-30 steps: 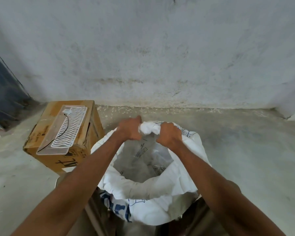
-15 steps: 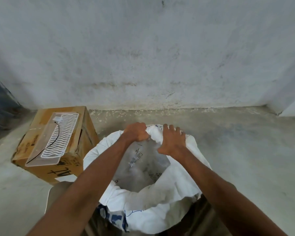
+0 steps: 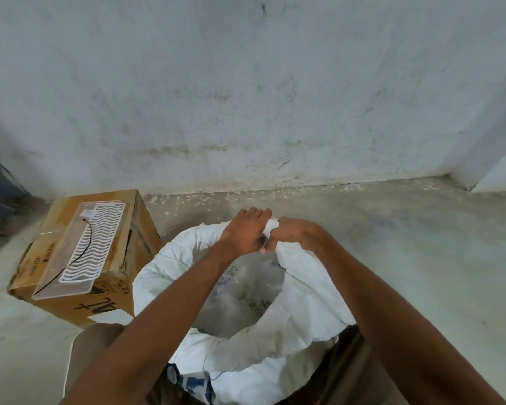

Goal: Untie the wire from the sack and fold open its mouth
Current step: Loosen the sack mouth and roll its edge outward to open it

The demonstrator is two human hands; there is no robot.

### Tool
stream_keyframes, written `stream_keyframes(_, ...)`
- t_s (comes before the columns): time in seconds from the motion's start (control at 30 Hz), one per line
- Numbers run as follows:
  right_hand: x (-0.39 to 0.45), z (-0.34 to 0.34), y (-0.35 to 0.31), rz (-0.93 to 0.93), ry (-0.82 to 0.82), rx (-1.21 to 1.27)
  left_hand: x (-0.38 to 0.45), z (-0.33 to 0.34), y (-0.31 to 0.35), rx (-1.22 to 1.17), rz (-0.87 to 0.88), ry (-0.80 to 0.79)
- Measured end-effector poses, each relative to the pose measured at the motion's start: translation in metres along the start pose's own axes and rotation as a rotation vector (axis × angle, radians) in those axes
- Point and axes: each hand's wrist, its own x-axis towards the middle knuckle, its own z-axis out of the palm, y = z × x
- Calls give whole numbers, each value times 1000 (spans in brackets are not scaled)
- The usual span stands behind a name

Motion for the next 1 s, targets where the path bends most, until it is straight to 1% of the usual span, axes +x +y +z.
stream_keyframes(0.07, -2, 8, 9, -39, 84, -18, 12, -7, 3, 115, -48, -92)
stream_keyframes(0.1, -3, 16, 16, -50, 181, -80, 16, -10, 5, 141, -75, -134)
stream_keyframes(0.2, -12, 46, 35, 38, 548, -498, 26, -12, 6, 95, -168, -303)
stream_keyframes(0.23, -18, 54, 38, 79, 624, -579, 30, -11, 4, 64, -190, -363)
stream_keyframes(0.27, -22, 60, 41, 105, 657, -584, 34, -12, 3, 32, -197, -417)
stream_keyframes(0.33, -26, 65, 44, 122, 618, -486, 41, -12, 0, -15, -169, -501)
stream_keyframes(0.37, -27, 63, 45, 126, 583, -377, 42, -12, -1, -22, -143, -515)
stream_keyframes(0.4, -25, 58, 44, 136, 544, -252, 41, -12, -1, -27, -115, -493)
stream_keyframes(0.43, -24, 51, 43, 139, 508, -121, 37, -13, 0, -34, -87, -423)
stream_keyframes(0.47, -22, 43, 42, 127, 471, -4, 31, -13, 2, -35, -39, -321)
stream_keyframes(0.53, -19, 26, 41, 86, 362, 129, 19, -11, 4, -60, 146, -123)
stream_keyframes(0.6, -22, 12, 38, 62, 219, 198, 13, -7, -2, -153, 325, -51)
stream_keyframes(0.67, -24, 5, 40, 30, 134, 257, 16, -4, -13, -206, 360, -63)
stream_keyframes(0.7, -27, 5, 43, -2, 140, 260, 19, -6, -15, -210, 327, -101)
stream_keyframes(0.73, -28, 7, 46, -48, 181, 220, 22, -9, -14, -211, 281, -158)
stream_keyframes(0.8, -36, 17, 56, -91, 359, -6, 28, -19, -8, -222, 180, -267)
stream_keyframes(0.87, -47, 32, 70, -16, 576, -201, 34, -26, -4, -247, 68, -354)
stream_keyframes(0.9, -53, 39, 74, 46, 624, -234, 36, -29, -2, -246, 37, -388)
stream_keyframes(0.93, -55, 43, 80, 77, 637, -213, 38, -29, 0, -238, 30, -415)
stream_keyframes(1.0, -51, 47, 86, 35, 627, -3, 38, -27, 7, -220, 65, -420)
